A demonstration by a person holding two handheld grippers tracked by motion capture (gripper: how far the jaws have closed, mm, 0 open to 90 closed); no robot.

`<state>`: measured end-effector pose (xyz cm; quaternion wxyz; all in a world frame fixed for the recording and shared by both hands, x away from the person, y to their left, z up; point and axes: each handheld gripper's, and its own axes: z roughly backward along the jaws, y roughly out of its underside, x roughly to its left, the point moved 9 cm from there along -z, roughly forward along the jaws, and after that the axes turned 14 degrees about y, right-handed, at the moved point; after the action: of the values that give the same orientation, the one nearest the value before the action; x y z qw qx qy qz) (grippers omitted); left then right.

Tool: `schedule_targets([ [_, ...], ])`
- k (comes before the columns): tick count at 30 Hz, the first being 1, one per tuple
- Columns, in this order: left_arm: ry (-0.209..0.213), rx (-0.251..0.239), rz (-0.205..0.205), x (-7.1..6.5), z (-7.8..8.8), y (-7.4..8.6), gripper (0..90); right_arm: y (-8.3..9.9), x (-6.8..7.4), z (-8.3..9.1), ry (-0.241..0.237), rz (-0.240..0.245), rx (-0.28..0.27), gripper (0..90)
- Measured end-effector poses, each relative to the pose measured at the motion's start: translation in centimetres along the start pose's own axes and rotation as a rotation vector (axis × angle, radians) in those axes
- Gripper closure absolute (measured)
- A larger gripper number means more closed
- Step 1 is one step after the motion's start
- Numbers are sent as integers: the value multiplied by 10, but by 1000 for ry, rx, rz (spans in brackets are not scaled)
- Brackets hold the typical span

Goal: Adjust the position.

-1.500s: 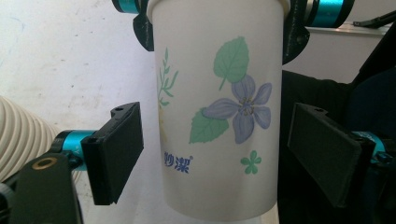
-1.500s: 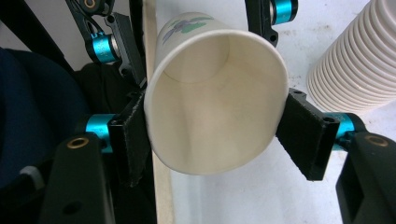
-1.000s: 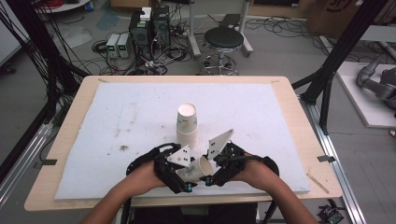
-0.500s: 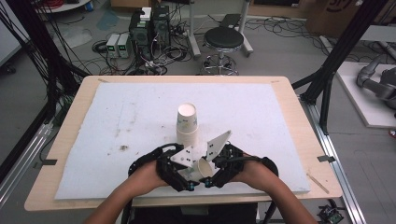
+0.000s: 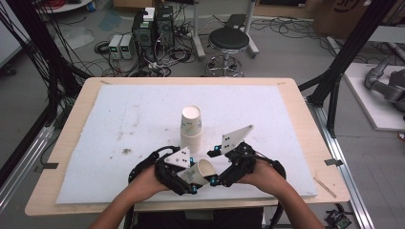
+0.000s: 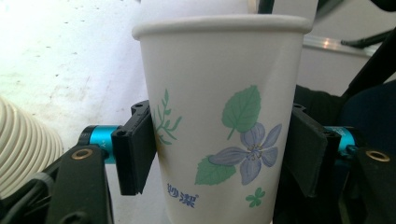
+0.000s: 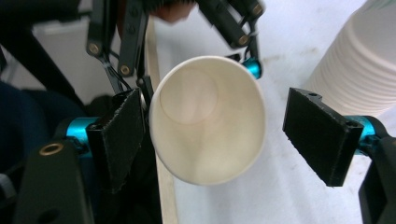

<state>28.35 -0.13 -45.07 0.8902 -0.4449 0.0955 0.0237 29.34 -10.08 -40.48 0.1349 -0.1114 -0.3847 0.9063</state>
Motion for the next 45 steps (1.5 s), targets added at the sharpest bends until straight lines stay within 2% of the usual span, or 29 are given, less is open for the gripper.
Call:
schedule_targets([
  [3, -9, -36, 12, 2, 4, 3, 317, -2, -6, 9, 17, -50, -76, 210],
  [6, -29, -85, 22, 4, 8, 5, 314, 0, -10, 13, 40, -70, -103, 210],
  [9, -54, -136, 35, 5, 12, 8, 311, 7, -17, 19, 92, -117, -155, 210],
  [11, -71, -169, 38, 7, 17, 9, 310, 10, -20, 20, 102, -133, -165, 210],
  [13, -87, -204, 46, 9, 21, 9, 305, 18, -27, 22, 156, -169, -195, 210],
  [14, -97, -221, 47, 10, 24, 10, 305, 18, -27, 22, 156, -169, -195, 210],
  [15, -107, -235, 51, 11, 26, 10, 305, 22, -31, 24, 187, -181, -212, 210],
  [16, -130, -263, 50, 13, 31, 11, 305, 24, -33, 26, 204, -189, -223, 210],
  [18, -138, -279, 52, 13, 34, 11, 305, 27, -34, 27, 220, -194, -230, 210],
  [23, -200, -341, 54, 18, 45, 14, 303, 45, -44, 31, 292, -235, -253, 210],
  [32, -314, -456, 43, 26, 72, 21, 302, 72, -53, 34, 345, -288, -240, 210],
  [39, -380, -514, 29, 29, 89, 27, 297, 86, -61, 42, 409, -311, -247, 211],
  [45, -440, -560, 29, 31, 107, 33, 297, 91, -67, 47, 442, -326, -257, 211],
])
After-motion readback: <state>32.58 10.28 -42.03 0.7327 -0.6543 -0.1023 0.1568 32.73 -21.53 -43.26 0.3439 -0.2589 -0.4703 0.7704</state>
